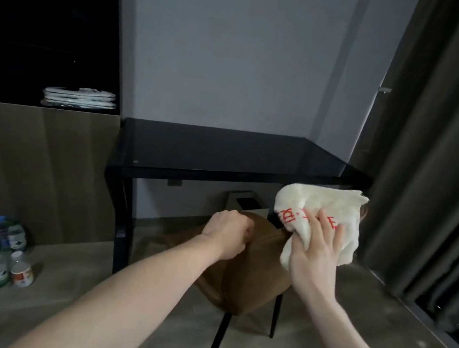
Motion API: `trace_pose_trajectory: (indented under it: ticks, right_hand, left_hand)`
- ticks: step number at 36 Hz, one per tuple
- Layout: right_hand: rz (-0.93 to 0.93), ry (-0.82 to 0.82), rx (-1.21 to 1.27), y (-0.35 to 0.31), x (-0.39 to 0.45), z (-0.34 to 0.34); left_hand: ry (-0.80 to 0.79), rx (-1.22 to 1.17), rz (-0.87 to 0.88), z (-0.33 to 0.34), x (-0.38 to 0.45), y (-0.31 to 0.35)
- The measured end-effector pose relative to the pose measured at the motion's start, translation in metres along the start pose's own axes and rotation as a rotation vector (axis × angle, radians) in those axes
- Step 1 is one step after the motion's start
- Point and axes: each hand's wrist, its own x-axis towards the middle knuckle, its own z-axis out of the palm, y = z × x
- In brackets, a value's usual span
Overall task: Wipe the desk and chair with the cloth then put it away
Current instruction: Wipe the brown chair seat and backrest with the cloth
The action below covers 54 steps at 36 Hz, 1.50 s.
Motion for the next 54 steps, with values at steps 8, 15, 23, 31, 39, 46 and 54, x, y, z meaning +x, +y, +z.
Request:
trace_pose_trajectory:
  ticks: [8,15,23,31,39,46,54]
  right_hand:
    - [-0.098,-0.013,-0.120,-0.009,-0.011,0.026]
    - [-0.217,-0.067,-0.276,0.013,-0.008,0.005]
    - [-0.104,0.027,-0.169,0.021,0.011,-0.005]
    - [-0.104,-0.065,-0.212,-0.015,-0.012,0.011]
    - [-0.219,-0.172,-0.369,-0.047,-0.024,0.029]
    - [-0.119,0.010,-0.150,-0.001,0.016,-0.004]
    - [0.160,-0.020,0.072,0.018,0.072,-0.034]
  left_hand:
    - [-0.215,-0.196,-0.152,0.007,-0.023,-0.037]
    - [-0.166,-0.304,-0.101,0.022,0.009,0.020]
    - [-0.057,-0.273,-0.082,0.032,0.011,0.025]
    - [-0.058,-0.285,-0.068,0.017,-0.005,-0.010]
    - [-0.071,-0.268,-0.078,-0.011,-0.032,-0.058]
    - [-0.101,-0.314,-0.073,-0.011,-0.030,-0.069]
    - [-0.088,-0.299,-0.106,-0.005,-0.017,-0.073]
